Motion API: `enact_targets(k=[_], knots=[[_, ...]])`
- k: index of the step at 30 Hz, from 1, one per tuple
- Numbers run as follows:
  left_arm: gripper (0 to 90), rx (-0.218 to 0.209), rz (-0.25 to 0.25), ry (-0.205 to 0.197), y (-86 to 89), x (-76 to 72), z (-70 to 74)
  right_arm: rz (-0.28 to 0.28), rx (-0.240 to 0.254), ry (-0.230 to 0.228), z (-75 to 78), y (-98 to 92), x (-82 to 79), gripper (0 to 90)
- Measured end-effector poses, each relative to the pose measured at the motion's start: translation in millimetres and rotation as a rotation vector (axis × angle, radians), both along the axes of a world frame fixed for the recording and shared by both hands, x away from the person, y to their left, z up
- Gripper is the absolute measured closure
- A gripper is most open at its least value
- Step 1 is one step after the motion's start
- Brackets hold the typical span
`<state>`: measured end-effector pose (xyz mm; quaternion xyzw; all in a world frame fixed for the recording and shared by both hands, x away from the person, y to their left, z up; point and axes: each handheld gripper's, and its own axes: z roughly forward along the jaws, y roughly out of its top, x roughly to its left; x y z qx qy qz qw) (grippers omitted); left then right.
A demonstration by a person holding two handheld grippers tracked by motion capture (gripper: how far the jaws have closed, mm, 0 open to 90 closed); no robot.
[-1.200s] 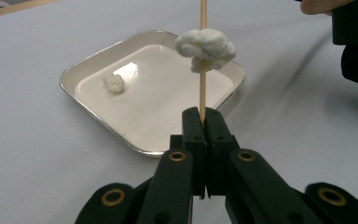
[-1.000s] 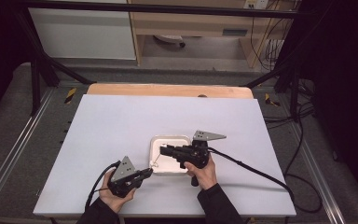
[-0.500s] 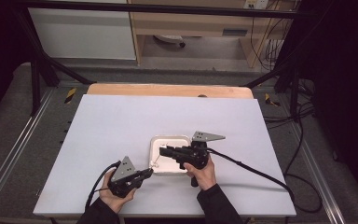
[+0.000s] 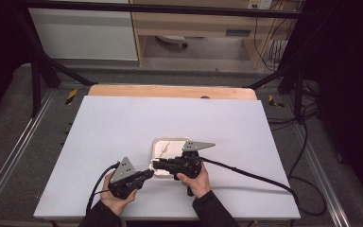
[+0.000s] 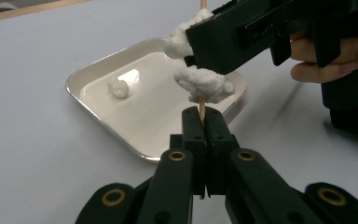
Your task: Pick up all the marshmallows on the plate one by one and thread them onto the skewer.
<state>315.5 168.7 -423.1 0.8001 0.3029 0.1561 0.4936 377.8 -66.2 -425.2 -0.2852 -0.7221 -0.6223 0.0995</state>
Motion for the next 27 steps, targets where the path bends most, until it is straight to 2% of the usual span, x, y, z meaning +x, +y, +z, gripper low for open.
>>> enact_targets(k=[2, 4, 5, 6, 9, 10, 11, 14, 19, 22, 25, 27], knots=[[89.4, -0.006, -0.006, 0.002, -0.8, 2.0, 0.2, -0.015, -0.001, -0.009, 2.1, -0.4, -0.2, 80.3], [89.4, 0.000, -0.011, 0.003, -2.3, 2.5, -0.6, -0.024, -0.025, -0.028, 4.6, -2.0, -0.1, 78.0], [89.3, 0.000, -0.011, 0.005, -2.4, 2.8, -0.6, -0.029, -0.039, -0.036, 6.0, -2.8, -0.7, 75.1], [89.3, -0.002, -0.013, 0.008, -2.0, 3.7, -0.4, -0.023, -0.041, -0.040, 7.1, -3.4, -0.7, 69.6], [89.3, 0.001, -0.006, 0.017, -1.1, 4.7, -0.9, -0.025, -0.036, -0.045, 10.8, -5.1, -0.5, 60.1], [89.3, 0.003, -0.003, 0.011, 0.3, 5.9, -1.9, -0.052, -0.037, -0.057, 12.3, -6.1, -0.9, 50.9], [89.3, -0.005, -0.005, 0.012, 2.4, 6.9, -2.7, -0.086, -0.053, -0.078, 14.9, -8.1, -0.6, 49.9], [89.3, -0.037, -0.003, 0.021, 8.4, 8.1, -1.1, -0.113, -0.063, -0.090, 22.5, -18.2, 2.1, 45.1], [89.2, -0.036, 0.013, 0.023, 13.5, 8.8, -0.1, -0.176, -0.113, -0.111, 27.0, -29.6, 7.7, 27.8], [89.2, -0.035, 0.015, 0.019, 16.3, 9.4, 0.5, -0.203, -0.163, -0.142, 24.6, -29.6, 11.4, 18.2], [89.2, -0.021, 0.031, 0.029, 21.3, 10.9, 0.9, -0.197, -0.229, -0.122, 19.5, -29.2, 16.9, 10.2], [89.1, -0.017, 0.033, 0.035, 23.2, 12.1, 0.2, -0.205, -0.282, -0.127, 16.2, -28.9, 19.5, 7.7]])
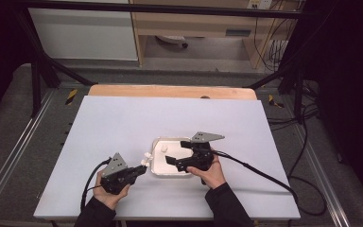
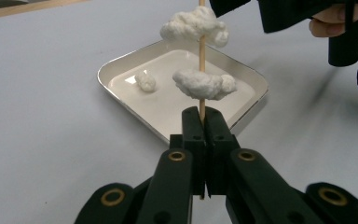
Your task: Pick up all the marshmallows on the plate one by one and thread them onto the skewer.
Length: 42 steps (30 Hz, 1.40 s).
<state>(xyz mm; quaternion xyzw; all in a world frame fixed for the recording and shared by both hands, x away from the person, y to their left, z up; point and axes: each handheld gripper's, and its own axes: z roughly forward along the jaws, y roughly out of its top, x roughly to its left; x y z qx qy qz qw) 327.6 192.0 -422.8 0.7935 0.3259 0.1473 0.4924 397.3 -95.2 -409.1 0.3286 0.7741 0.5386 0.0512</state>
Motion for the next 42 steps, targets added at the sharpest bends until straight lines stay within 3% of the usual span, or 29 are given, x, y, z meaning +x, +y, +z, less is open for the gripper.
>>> enact_targets(k=[5, 20, 29, 39, 42], knots=[[89.1, 0.003, 0.007, 0.010, 3.1, 2.3, -0.7, -0.021, -0.080, 0.003, -5.6, 0.3, 6.7, 5.5], [89.0, -0.006, 0.021, 0.023, 7.1, 4.5, -1.8, -0.049, -0.180, 0.001, -9.9, 21.3, 33.2, 2.6], [89.1, -0.004, 0.023, 0.023, 7.8, 5.1, -1.8, -0.045, -0.229, 0.015, -17.7, 41.2, 48.5, 12.9], [89.1, -0.002, 0.019, 0.025, 7.0, 5.4, -2.6, -0.047, -0.276, 0.005, -31.7, 54.7, 58.6, 32.4], [89.1, -0.005, 0.022, 0.025, 7.4, 5.3, -2.4, -0.057, -0.286, 0.026, -35.3, 55.7, 60.3, 37.9]])
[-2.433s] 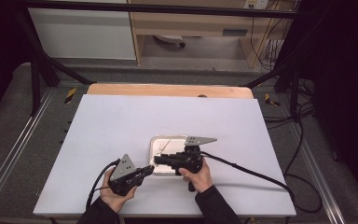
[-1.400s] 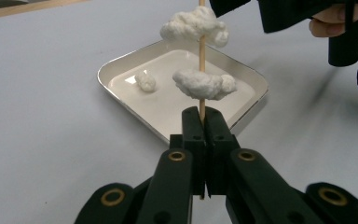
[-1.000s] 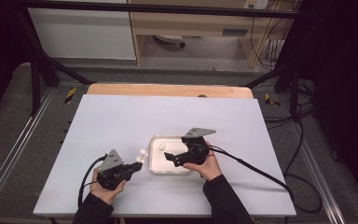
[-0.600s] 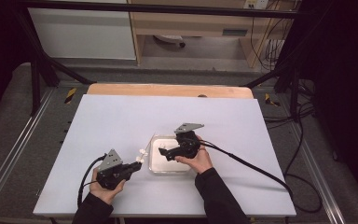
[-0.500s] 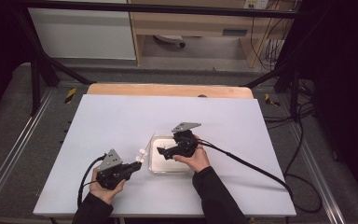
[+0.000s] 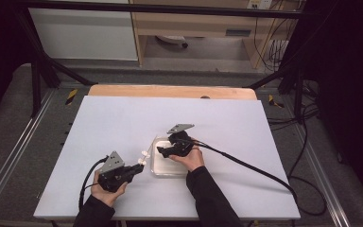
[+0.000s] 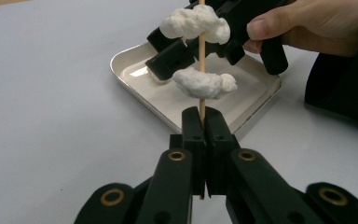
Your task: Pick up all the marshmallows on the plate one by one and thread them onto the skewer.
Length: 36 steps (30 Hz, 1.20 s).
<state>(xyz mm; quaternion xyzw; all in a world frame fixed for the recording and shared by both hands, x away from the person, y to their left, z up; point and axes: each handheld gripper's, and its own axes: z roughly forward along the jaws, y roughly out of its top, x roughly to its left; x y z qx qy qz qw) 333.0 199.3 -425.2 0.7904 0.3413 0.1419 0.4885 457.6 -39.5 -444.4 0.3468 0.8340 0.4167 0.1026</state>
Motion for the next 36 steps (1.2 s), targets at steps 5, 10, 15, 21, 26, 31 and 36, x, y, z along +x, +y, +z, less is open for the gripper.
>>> enact_targets(k=[5, 10, 15, 21, 26, 31, 36], knots=[[89.1, 0.003, -0.005, -0.001, -0.6, 0.0, -0.2, -0.006, 0.001, 0.008, -0.1, -0.3, 1.2, 44.6], [89.1, 0.004, -0.004, 0.000, -0.9, 0.0, -0.3, -0.003, -0.025, 0.010, -0.7, 1.8, 0.7, 48.9], [89.1, 0.005, -0.004, -0.002, -0.8, -0.1, -0.2, -0.005, -0.047, 0.013, -1.5, 3.9, 1.3, 54.6], [89.1, 0.005, -0.002, -0.003, -0.8, -0.2, -0.2, 0.008, -0.079, 0.014, -2.9, 6.3, 1.7, 61.0], [89.1, 0.004, -0.002, -0.003, -0.9, -0.4, 0.0, 0.004, -0.099, 0.002, -3.1, 9.0, 0.2, 67.3], [89.1, 0.005, -0.002, -0.003, -0.9, -0.3, -0.1, 0.003, -0.095, -0.001, -2.0, 7.6, -0.4, 71.0], [89.1, 0.006, -0.003, -0.003, -1.0, -0.5, 0.0, 0.018, -0.062, 0.002, 8.5, 4.2, -5.2, 72.2]])
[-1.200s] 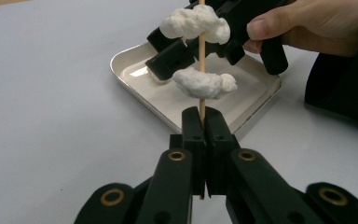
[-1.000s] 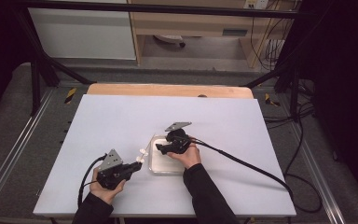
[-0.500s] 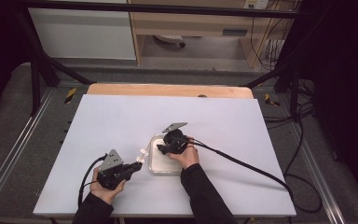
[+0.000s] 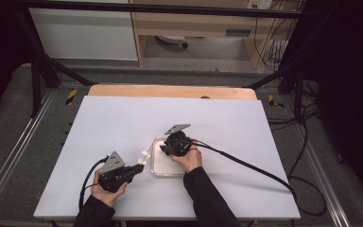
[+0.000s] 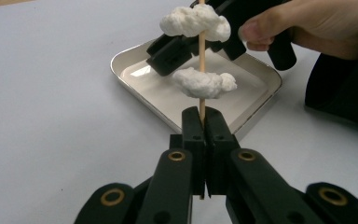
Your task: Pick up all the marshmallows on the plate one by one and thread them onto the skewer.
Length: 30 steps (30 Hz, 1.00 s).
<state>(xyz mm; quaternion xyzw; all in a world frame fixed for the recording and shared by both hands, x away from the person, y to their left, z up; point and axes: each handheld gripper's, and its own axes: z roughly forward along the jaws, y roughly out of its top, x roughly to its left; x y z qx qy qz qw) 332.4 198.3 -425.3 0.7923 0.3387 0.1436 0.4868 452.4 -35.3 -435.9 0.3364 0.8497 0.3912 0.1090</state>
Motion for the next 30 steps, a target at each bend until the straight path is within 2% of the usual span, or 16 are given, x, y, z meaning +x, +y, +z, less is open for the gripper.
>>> enact_targets(k=[8, 15, 23, 30], knots=[[89.1, 0.001, -0.006, -0.001, -1.4, -0.7, -0.1, 0.026, 0.100, -0.016, 28.6, -16.4, -12.1, 73.7], [89.1, 0.003, -0.018, -0.004, -4.0, -1.7, -0.2, 0.056, 0.217, -0.026, 48.8, -39.8, -25.2, 74.5], [89.1, 0.009, -0.037, -0.006, -8.7, -3.5, -0.2, 0.082, 0.350, -0.037, 63.8, -68.0, -41.3, 74.8], [89.1, 0.009, -0.051, -0.009, -11.9, -4.7, -0.3, 0.091, 0.446, -0.050, 74.8, -86.1, -50.6, 74.9]])
